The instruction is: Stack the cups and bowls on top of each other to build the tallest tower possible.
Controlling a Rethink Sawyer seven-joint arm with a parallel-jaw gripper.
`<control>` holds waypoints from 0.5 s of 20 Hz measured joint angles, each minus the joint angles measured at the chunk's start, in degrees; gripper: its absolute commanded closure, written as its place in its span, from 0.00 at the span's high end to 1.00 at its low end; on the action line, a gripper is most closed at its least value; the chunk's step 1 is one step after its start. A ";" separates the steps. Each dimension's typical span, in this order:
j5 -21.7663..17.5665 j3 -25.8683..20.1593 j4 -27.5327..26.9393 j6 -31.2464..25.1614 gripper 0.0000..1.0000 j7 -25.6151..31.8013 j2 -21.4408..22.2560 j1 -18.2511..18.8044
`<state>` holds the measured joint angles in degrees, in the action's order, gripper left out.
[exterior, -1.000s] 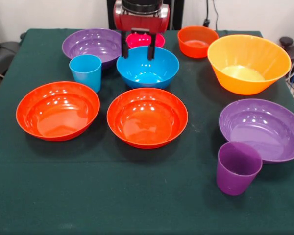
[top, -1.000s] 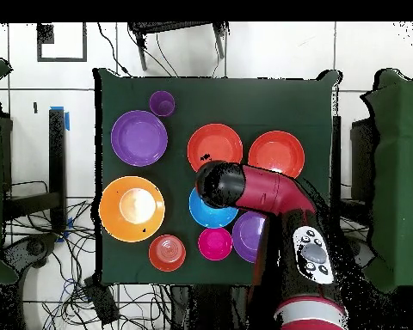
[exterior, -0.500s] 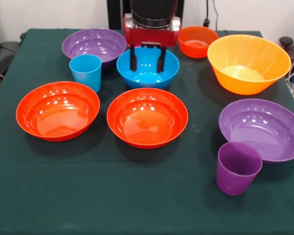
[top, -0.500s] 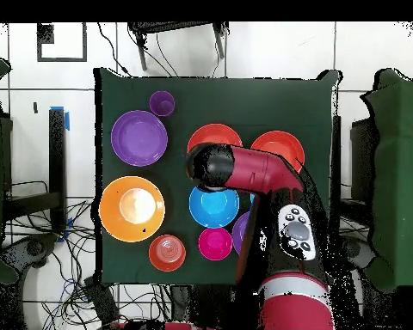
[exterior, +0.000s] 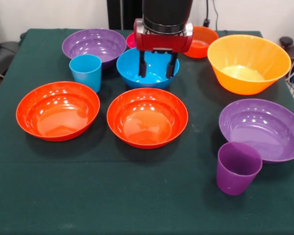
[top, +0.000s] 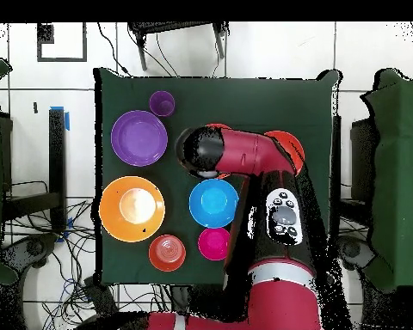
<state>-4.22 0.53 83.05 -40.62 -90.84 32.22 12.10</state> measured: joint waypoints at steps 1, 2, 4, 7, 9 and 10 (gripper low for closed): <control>0.00 -0.01 -0.21 -0.07 1.00 0.00 -0.05 0.01; 0.00 0.01 -0.31 -0.06 1.00 0.00 -0.04 0.02; -0.01 0.00 -0.27 -0.06 1.00 0.00 0.05 0.13; -0.02 0.00 -0.27 -0.06 1.00 0.00 0.21 0.50; -0.02 -0.02 0.00 -0.07 1.00 0.00 0.53 0.95; -0.01 -0.02 0.27 -0.06 1.00 0.00 0.80 1.28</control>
<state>-4.23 0.51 83.32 -40.68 -90.84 33.02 13.39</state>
